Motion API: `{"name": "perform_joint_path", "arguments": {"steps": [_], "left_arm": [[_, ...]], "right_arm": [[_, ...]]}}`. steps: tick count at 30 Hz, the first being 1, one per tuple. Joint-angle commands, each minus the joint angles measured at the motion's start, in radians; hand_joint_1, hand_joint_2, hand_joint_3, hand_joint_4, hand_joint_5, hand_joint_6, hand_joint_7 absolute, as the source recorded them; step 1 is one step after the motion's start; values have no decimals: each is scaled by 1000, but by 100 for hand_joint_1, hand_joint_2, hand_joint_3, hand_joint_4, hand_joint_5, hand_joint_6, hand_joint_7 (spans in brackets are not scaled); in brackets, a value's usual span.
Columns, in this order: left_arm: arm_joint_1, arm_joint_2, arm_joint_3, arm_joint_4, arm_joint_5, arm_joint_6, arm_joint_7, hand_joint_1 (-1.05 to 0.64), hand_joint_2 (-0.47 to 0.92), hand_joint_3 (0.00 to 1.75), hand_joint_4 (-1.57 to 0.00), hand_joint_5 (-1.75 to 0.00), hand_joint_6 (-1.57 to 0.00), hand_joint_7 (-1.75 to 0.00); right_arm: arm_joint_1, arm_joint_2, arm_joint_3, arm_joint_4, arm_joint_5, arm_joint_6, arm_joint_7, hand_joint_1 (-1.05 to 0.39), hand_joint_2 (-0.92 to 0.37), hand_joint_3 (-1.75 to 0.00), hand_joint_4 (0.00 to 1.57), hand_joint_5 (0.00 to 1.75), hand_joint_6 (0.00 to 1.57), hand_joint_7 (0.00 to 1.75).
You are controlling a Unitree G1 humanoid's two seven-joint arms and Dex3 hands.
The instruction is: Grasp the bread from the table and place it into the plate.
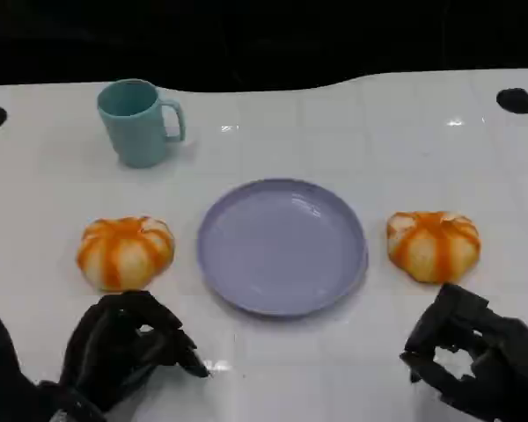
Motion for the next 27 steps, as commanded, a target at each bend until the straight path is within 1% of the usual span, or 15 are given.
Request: {"name": "perform_joint_path", "arguments": {"steps": [1,7,10,14,19,23,27], "left_arm": [[-2,21,10,2,-2,-6,-5,-105,60,0,-157,-57,-157,-33],[1,19,11,3,-2,-8,-10,-105,61,1,-157,-55,-157,-31],[1,17,13,1,-2,-7,-9,-105,61,1,-157,-55,-157,-31],[1,19,12,-6,0,3,-4,-105,61,0,-157,-55,-157,-31],[-3,23,15,1,-3,4,-12,-105,60,0,-157,-55,-157,-31],[-5,22,17,5,-2,3,-12,-105,60,0,-157,-55,-157,-31],[-3,20,17,1,-2,6,-9,-105,60,0,-157,-55,-157,-31]], "right_arm": [[-2,-5,-8,-2,0,2,-6,-46,-92,-27,59,175,51,154],[0,-5,-8,1,2,-7,-3,-46,-92,-27,59,175,51,153],[8,-6,-8,-19,-1,11,-9,-45,-92,-27,59,175,52,153],[7,-6,-6,-17,7,16,-4,-45,-92,-27,59,175,51,152],[0,-4,-7,-4,-1,2,-6,-46,-92,-27,59,175,51,152],[2,-3,-6,-11,4,13,-5,-45,-92,-27,59,175,52,152],[3,-5,-7,-9,5,8,-3,-45,-92,-28,59,175,51,152]]}}
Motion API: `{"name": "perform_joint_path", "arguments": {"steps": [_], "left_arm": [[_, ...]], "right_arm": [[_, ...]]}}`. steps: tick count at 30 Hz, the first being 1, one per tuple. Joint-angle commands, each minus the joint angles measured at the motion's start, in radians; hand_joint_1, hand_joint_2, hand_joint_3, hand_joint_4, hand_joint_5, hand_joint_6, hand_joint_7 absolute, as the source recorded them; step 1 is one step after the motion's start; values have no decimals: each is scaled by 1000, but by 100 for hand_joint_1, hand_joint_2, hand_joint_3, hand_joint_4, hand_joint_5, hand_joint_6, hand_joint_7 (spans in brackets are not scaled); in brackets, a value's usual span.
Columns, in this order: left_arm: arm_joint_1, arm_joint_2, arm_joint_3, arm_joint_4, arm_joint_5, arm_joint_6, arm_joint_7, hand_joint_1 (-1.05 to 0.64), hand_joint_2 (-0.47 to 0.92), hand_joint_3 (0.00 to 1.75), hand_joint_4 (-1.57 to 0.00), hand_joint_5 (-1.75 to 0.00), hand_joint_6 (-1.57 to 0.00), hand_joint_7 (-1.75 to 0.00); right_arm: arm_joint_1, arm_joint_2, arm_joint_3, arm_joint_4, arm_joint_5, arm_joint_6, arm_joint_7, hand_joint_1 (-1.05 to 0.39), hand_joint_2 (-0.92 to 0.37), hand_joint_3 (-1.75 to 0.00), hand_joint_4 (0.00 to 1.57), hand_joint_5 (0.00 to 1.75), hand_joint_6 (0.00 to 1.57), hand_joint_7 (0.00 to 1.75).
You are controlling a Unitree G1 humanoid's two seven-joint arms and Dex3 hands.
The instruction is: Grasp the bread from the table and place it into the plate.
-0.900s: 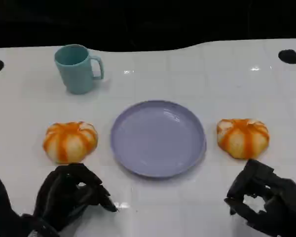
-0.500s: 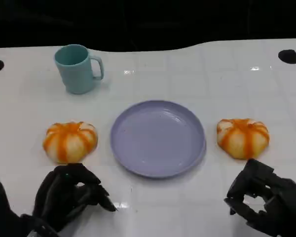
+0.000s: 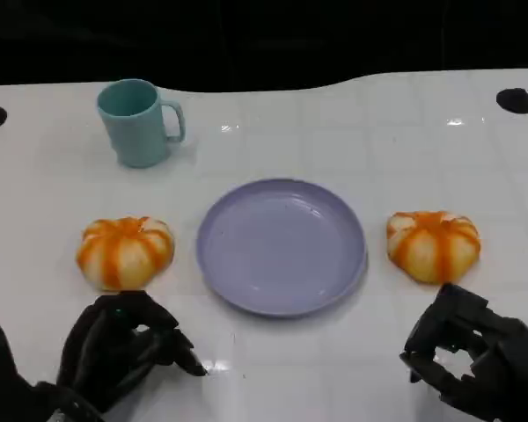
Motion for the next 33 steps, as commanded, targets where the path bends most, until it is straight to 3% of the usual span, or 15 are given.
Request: {"name": "perform_joint_path", "arguments": {"steps": [1,10,13,16,21,33], "left_arm": [[-3,19,4,-2,-3,8,-8,-105,59,0,-157,-55,-157,-31],[-3,18,1,1,3,-5,-12,-105,60,0,-157,-55,-157,-31],[-6,17,1,6,4,-10,-11,-105,60,0,-157,-55,-157,-31],[-8,15,1,7,4,-8,-8,-105,60,0,-157,-55,-157,-31],[-9,15,1,8,3,-4,-4,-105,60,0,-157,-55,-157,-31],[-18,16,1,24,9,-20,-4,-105,61,0,-157,-56,-157,-32]], "right_arm": [[1,-6,-7,-5,5,0,-1,-45,-92,-28,59,175,51,152],[-2,-8,-12,-11,-5,-9,-9,-46,-92,-27,57,174,51,149],[-5,-14,-14,-26,-1,-7,-5,-45,-92,-26,55,165,49,131],[-9,-19,-16,-44,13,-8,6,-43,-92,-26,51,143,43,105],[-19,-35,-28,-86,7,7,7,-44,-92,-27,47,119,35,84],[-50,-104,-58,-193,-127,106,-54,-44,-92,-11,36,75,46,33]]}}
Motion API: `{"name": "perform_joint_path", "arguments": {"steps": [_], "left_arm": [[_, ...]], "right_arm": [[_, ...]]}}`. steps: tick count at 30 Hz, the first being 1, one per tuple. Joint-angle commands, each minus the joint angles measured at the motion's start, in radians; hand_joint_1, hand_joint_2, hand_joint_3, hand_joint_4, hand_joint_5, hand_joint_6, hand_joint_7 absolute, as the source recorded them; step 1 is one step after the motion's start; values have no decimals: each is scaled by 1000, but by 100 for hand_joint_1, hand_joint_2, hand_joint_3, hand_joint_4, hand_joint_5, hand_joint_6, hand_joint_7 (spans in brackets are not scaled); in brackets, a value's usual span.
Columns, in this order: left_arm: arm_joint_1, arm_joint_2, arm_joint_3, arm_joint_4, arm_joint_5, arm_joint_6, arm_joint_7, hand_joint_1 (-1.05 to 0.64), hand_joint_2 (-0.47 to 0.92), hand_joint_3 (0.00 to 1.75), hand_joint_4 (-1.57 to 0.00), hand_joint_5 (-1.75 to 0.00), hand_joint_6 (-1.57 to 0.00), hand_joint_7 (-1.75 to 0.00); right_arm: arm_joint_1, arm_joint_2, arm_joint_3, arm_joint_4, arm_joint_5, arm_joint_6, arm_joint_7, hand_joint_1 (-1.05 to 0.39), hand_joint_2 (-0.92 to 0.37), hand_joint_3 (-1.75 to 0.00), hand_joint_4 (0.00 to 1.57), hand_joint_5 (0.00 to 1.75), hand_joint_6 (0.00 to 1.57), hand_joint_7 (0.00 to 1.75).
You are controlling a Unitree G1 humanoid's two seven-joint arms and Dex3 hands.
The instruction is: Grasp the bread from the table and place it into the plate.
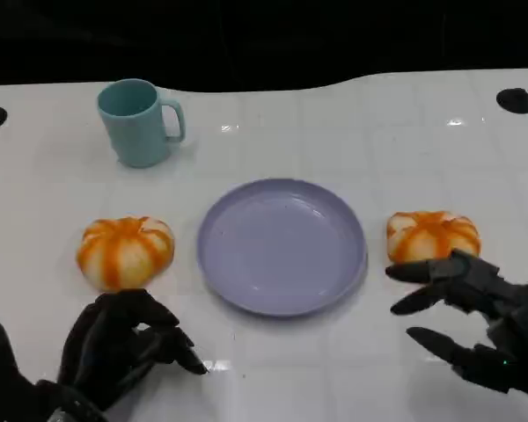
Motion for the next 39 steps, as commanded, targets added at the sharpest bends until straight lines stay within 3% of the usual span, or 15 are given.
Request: {"name": "perform_joint_path", "arguments": {"steps": [1,6,11,17,24,31,39], "left_arm": [[-9,16,0,10,8,-11,-4,-105,61,0,-157,-56,-157,-32],[-9,16,1,13,7,-16,-5,-105,61,0,-157,-56,-157,-32],[-8,19,2,12,8,-16,-2,-105,61,0,-157,-57,-157,-32],[-11,19,4,18,8,-17,-3,-105,61,0,-157,-56,-157,-32],[-14,18,6,24,8,-21,-6,-105,61,0,-157,-56,-157,-32],[-13,17,6,21,8,-20,-1,-105,61,0,-157,-57,-157,-33],[-11,18,4,15,11,-21,1,-105,61,0,-157,-57,-157,-33]], "right_arm": [[-23,-44,-21,-15,-61,9,-31,-45,-92,-11,35,73,46,31],[-55,-87,-24,0,-137,-17,-53,-46,-92,-10,26,61,43,20],[-112,-152,-26,31,-290,-77,-113,-43,-92,-3,13,47,39,8],[-142,-201,-17,10,-388,-39,-150,-42,-90,0,1,37,30,2],[-175,-244,6,-36,-537,35,-176,-31,-83,0,0,16,22,0],[-217,-267,55,-38,-725,90,-262,-12,-74,0,2,17,25,2],[-301,-276,144,56,-846,144,-331,-14,-76,-1,2,27,28,2]]}}
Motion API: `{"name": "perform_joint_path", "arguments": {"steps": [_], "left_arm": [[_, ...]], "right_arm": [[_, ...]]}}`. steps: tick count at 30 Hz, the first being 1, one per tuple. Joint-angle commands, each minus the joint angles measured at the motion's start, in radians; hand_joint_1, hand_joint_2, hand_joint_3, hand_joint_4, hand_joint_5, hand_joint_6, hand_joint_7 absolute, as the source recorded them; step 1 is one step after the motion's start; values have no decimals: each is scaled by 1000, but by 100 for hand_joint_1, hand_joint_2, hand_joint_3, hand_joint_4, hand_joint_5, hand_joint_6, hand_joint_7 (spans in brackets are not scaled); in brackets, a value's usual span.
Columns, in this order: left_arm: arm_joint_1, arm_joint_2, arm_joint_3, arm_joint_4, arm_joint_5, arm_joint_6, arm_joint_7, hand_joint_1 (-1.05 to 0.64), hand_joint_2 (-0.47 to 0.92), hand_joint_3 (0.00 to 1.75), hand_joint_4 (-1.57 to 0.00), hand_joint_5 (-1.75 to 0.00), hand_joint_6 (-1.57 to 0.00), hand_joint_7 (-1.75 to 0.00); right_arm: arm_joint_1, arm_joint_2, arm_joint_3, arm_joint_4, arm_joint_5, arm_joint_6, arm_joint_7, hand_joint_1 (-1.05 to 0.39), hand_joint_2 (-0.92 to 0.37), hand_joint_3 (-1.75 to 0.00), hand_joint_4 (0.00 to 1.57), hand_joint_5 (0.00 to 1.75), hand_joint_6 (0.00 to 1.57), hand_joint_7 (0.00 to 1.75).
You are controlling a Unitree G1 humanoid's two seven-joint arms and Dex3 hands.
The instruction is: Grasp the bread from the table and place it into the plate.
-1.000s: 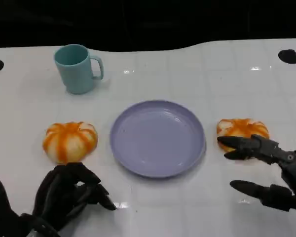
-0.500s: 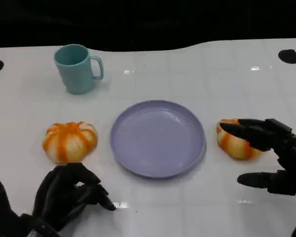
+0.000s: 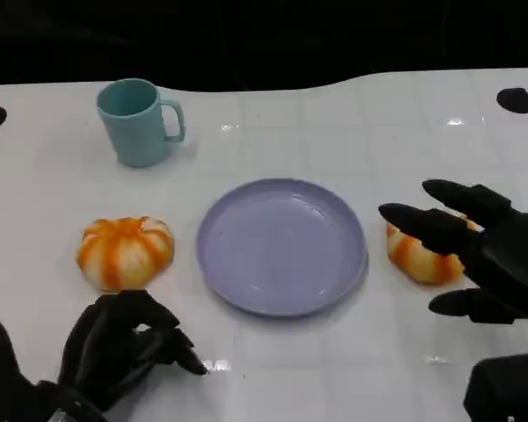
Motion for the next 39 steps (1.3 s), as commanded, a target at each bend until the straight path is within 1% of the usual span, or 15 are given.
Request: {"name": "perform_joint_path", "arguments": {"steps": [1,5,11,16,23,26,29,33,39], "left_arm": [[-4,18,1,-6,5,-6,0,-105,61,0,-157,-57,-157,-33],[-2,18,3,-11,-1,8,-2,-105,60,0,-157,-57,-157,-33],[2,18,3,-15,-2,7,-6,-105,60,0,-157,-57,-157,-33],[6,18,2,-20,0,7,-3,-105,60,0,-157,-57,-157,-33],[6,16,4,-20,-4,10,-8,-105,59,0,-157,-57,-157,-32],[8,16,5,-23,-6,13,-9,-105,60,0,-157,-56,-157,-32],[9,15,5,-24,-7,15,-8,-105,59,0,-157,-56,-157,-32],[11,15,1,-24,0,1,-7,-105,60,1,-157,-56,-157,-32],[18,13,-3,-39,4,7,4,-105,60,0,-157,-57,-157,-33]], "right_arm": [[-64,-23,51,87,-61,23,-57,-15,-76,-1,3,28,29,2],[-128,-28,108,196,-119,42,-111,-22,-76,-1,4,33,30,1],[-233,-30,198,386,-172,52,-193,-24,-77,-2,7,36,32,1],[-304,-24,268,502,-201,85,-205,-28,-78,-2,5,36,30,0],[-387,2,343,657,-198,102,-231,-29,-77,-1,5,36,29,0],[-414,17,368,718,-190,101,-252,-29,-77,-1,7,35,30,0],[-440,36,388,785,-178,98,-265,-26,-78,-1,8,33,29,0],[-473,62,419,865,-174,116,-279,-24,-78,-1,9,30,28,0],[-509,95,441,959,-154,128,-299,-21,-80,0,14,20,28,0]]}}
